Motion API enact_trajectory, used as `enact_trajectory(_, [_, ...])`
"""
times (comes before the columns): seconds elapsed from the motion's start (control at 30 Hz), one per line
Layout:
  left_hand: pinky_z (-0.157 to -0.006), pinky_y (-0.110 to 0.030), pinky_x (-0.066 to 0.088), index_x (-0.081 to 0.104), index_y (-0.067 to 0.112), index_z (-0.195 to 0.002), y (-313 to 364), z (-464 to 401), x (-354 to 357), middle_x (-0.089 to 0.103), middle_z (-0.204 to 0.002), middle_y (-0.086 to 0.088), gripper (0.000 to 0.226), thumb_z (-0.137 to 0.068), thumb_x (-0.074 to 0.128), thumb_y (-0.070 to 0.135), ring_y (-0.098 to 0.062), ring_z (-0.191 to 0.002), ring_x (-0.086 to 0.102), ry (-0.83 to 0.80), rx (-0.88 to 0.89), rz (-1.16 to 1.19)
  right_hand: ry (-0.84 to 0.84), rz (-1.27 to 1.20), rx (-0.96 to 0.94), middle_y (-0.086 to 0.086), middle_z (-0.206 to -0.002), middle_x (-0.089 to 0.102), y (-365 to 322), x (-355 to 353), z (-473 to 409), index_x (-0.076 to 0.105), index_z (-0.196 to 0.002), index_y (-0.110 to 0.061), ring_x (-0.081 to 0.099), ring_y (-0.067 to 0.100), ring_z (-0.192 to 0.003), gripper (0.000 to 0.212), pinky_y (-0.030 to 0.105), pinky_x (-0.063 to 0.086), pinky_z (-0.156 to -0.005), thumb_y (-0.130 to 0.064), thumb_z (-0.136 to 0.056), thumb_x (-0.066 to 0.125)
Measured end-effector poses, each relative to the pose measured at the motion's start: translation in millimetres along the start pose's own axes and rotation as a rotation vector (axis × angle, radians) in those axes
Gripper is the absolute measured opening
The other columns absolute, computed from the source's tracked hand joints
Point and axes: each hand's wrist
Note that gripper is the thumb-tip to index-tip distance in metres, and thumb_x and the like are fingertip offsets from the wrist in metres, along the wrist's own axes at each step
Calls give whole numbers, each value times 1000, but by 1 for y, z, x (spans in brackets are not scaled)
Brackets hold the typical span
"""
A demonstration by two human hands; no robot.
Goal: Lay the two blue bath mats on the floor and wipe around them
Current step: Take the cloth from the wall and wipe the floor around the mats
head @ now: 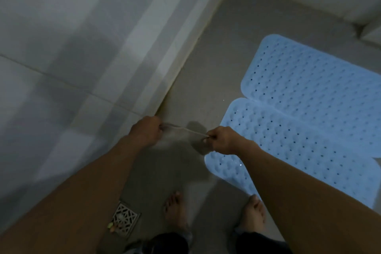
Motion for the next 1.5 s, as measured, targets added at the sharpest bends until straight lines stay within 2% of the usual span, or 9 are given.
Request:
enact_trajectory(0.23, [-95,-42,45,60,9,-122,12,-133,87,57,-129,-18,30,-96,51,21,-34,-118,57,-89,64,-325,42,92,41,10,-105,69,88,46,-122,71,-106,-13,61,26,-95,26,30,46,-81,-31,-97,54])
enact_trajectory(0.43, [-96,-40,42,54,10,-123,35,-213,117,55,-126,-17,29,-97,41,12,-34,-115,54,252,149,-428,312,329,92,11,-121,64,127,42,-192,65,-120,-15,62,33,-108,33,40,51,-87,-29,-91,58])
enact_trajectory(0.57, [-86,-39,45,53,6,-114,38,-218,134,56,-112,-16,32,-83,56,5,-31,-102,53,558,241,-386,656,499,-113,12,-123,55,134,58,-207,57,-127,-11,54,32,-112,41,43,45,-93,-31,-91,56])
enact_trajectory(0.7, [-86,-39,45,54,6,-113,23,-203,165,54,-114,-15,24,-90,51,10,-30,-102,52,488,289,-256,888,322,-295,13,-110,61,121,101,-209,65,-109,-6,58,32,-96,28,41,50,-83,-13,-82,60])
enact_trajectory(0.8, [-96,-39,44,50,7,-127,9,-197,198,49,-131,-15,36,-93,49,15,-31,-115,49,422,309,-270,897,156,-308,16,-123,60,108,146,-207,62,-117,-5,59,35,-107,36,46,50,-93,-15,-84,53])
enact_trajectory(0.87, [-111,-39,34,38,6,-142,1,-197,213,36,-148,-18,49,-96,44,22,-32,-135,37,438,320,-283,825,98,-229,17,-153,39,108,169,-210,42,-145,-6,39,32,-140,53,43,25,-120,-26,-97,40])
enact_trajectory(0.97, [-122,-40,10,3,4,-154,-7,-201,222,-1,-162,-13,64,-103,29,33,-26,-150,4,366,330,-179,773,148,-142,8,-166,-3,120,186,-217,3,-158,-11,-7,20,-153,67,34,-10,-122,-45,-100,8])
enact_trajectory(1.23, [-119,-36,-13,-23,15,-150,-3,-225,215,-32,-155,-1,89,-77,-20,66,-16,-143,-29,318,369,-138,820,235,-75,7,-164,-10,126,175,-239,0,-156,-12,-13,21,-151,68,37,-9,-120,-50,-102,13])
enact_trajectory(1.5, [-121,-41,-9,-22,16,-150,28,-280,192,-28,-157,-2,76,-85,-17,56,-17,-145,-26,444,408,-196,864,227,-34,5,-165,-12,136,117,-263,-5,-157,-14,-18,18,-151,68,37,-11,-122,-49,-102,13])
Point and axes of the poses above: each hand's wrist, its own z-axis away from the middle knuckle, its own x-axis out of the palm, y = z × x
